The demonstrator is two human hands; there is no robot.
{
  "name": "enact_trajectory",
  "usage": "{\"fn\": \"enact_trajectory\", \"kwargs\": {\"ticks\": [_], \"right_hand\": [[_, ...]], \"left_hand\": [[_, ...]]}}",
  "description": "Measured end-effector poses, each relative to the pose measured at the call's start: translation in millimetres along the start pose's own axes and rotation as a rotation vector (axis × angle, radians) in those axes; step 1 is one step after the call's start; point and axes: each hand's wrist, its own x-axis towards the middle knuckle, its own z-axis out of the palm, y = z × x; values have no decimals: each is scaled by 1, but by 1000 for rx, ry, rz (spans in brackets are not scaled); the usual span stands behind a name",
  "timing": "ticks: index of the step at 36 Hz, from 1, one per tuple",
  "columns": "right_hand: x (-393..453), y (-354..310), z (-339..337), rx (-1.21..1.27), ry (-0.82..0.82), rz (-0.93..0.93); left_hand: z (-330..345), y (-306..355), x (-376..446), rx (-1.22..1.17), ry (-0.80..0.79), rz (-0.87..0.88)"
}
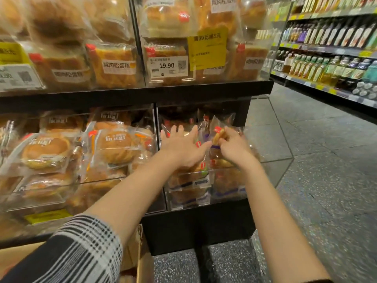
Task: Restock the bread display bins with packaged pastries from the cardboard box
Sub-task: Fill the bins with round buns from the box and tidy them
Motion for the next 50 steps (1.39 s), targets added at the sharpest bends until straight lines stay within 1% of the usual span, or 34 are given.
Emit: {"fn": "enact_trajectory", "kwargs": {"ticks": [2, 5, 8, 10, 12, 13, 16, 18, 21, 24, 26, 28, 32, 35, 37, 41, 43, 45, 47, 50], "right_hand": [[-1, -2, 1, -47, -51, -79], [-2, -6, -4, -17, -126, -138], [-3, -4, -5, -12, -180, -120], [-6, -4, -3, -18, -177, -101], [-12, -6, -2, -26, -118, -89], [-15, -7, -1, -13, -68, -83], [-26, -12, -1, 91, 127, -40], [-33, -12, -3, 142, 234, -32], [-42, -12, -13, 217, 327, -100], [-52, -20, -28, 278, 369, -195], [-60, -31, -37, 303, 359, -260], [-70, -45, -40, 292, 286, -341], [-97, -74, -31, 222, 35, -474], [-118, -93, -9, 146, -165, -541], [-133, -105, 9, 64, -286, -587], [-164, -125, 51, -35, -519, -663], [-175, -132, 70, -108, -605, -705], [-185, -138, 93, -168, -723, -725], [-194, -141, 115, -230, -846, -713], [-205, -139, 156, -349, -968, -691]], "left_hand": [[4, 0, -1, 38, 22, 8], [8, 3, 0, 78, 35, 0], [8, 5, 2, 115, 11, -16], [6, 7, 3, 130, -19, -33], [6, 8, 1, 111, -3, -25], [6, 7, -2, 79, 53, -3], [1, 2, -14, -84, 370, 132], [-5, 3, -25, -179, 502, 227], [-16, 4, -42, -302, 537, 325], [-30, -4, -63, -421, 561, 351], [-38, -14, -79, -455, 571, 336], [-43, -29, -95, -466, 560, 322], [-47, -68, -128, -512, 468, 248], [-47, -98, -157, -543, 344, 158], [-44, -119, -177, -510, 213, 123], [-31, -160, -216, -436, -184, -11], [-21, -175, -231, -401, -334, -76], [-7, -193, -247, -379, -424, -147], [8, -209, -261, -359, -476, -206], [32, -242, -278, -279, -570, -288]]}}
